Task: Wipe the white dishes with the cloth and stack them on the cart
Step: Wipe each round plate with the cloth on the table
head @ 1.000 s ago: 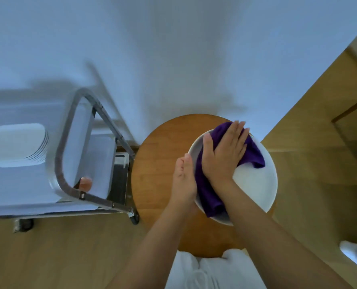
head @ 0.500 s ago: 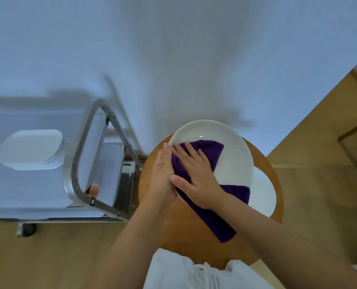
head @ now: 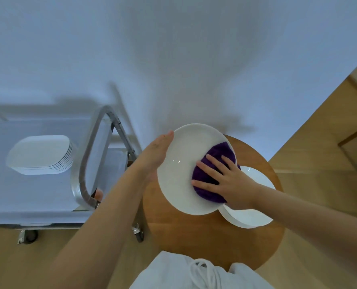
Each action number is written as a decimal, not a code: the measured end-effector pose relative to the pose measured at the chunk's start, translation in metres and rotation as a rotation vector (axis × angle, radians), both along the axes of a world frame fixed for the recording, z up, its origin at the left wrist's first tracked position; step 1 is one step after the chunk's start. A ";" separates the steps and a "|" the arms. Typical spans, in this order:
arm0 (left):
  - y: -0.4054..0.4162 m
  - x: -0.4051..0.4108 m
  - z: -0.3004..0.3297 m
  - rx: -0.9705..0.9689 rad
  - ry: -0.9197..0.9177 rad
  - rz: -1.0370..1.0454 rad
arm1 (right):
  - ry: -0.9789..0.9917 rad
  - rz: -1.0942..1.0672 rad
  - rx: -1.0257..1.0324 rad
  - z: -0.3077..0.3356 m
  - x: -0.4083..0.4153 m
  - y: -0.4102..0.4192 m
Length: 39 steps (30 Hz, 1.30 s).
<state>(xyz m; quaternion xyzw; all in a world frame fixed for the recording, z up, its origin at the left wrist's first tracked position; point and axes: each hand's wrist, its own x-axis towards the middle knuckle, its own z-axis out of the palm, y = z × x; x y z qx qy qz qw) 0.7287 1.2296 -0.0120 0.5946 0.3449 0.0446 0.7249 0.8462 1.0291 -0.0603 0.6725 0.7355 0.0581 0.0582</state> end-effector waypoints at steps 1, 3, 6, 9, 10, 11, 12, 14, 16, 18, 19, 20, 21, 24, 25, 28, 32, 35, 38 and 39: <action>0.003 -0.001 0.002 -0.022 0.018 -0.010 | -0.012 0.030 -0.004 0.000 0.002 -0.003; 0.008 -0.003 0.006 -0.078 0.034 0.033 | -0.009 0.067 0.029 -0.002 -0.001 -0.008; 0.008 -0.008 0.006 -0.116 -0.002 0.088 | 0.034 0.039 0.136 -0.006 -0.010 -0.009; -0.002 -0.013 0.001 -0.103 -0.132 0.209 | 0.106 -0.095 0.249 -0.004 -0.027 0.000; -0.009 -0.014 -0.002 -0.061 -0.164 0.271 | 0.129 -0.156 0.287 -0.002 -0.034 0.006; -0.019 -0.015 -0.007 0.007 -0.169 0.331 | 0.155 -0.221 0.326 0.000 -0.041 0.013; -0.032 -0.016 -0.014 0.063 -0.151 0.393 | 0.186 -0.285 0.367 0.002 -0.049 0.021; -0.064 -0.017 -0.024 -0.006 -0.125 0.501 | 0.265 -0.400 0.436 0.008 -0.065 0.038; -0.083 -0.013 -0.025 -0.233 -0.158 0.589 | 0.322 -0.460 0.486 0.014 -0.078 0.051; -0.080 -0.011 -0.027 -0.318 -0.213 0.599 | 0.350 -0.447 0.509 0.017 -0.081 0.056; -0.076 -0.013 -0.024 -0.322 -0.224 0.600 | 0.361 -0.408 0.504 0.017 -0.079 0.056; -0.069 -0.016 -0.022 -0.309 -0.221 0.592 | 0.363 -0.360 0.494 0.015 -0.076 0.053; -0.062 -0.018 -0.020 -0.306 -0.211 0.581 | 0.353 -0.312 0.480 0.013 -0.071 0.049; -0.041 -0.025 -0.023 -0.206 -0.206 0.474 | 0.244 -0.170 0.424 0.002 -0.053 0.029; -0.034 -0.027 -0.022 -0.166 -0.195 0.447 | 0.201 -0.115 0.411 -0.001 -0.044 0.022; -0.013 -0.032 -0.013 -0.043 -0.118 0.309 | 0.079 0.005 0.343 0.003 -0.016 0.008; 0.012 -0.033 0.004 -0.040 0.007 0.022 | 0.018 0.019 0.207 0.015 -0.004 0.002; 0.013 -0.027 0.013 -0.150 -0.034 0.064 | 0.001 -0.065 0.227 0.014 -0.015 0.004; -0.019 -0.015 0.002 -0.111 -0.103 0.308 | 0.168 -0.349 0.199 0.016 -0.036 0.025; -0.036 -0.011 -0.007 0.000 -0.088 0.369 | 0.223 -0.441 0.190 0.015 -0.041 0.034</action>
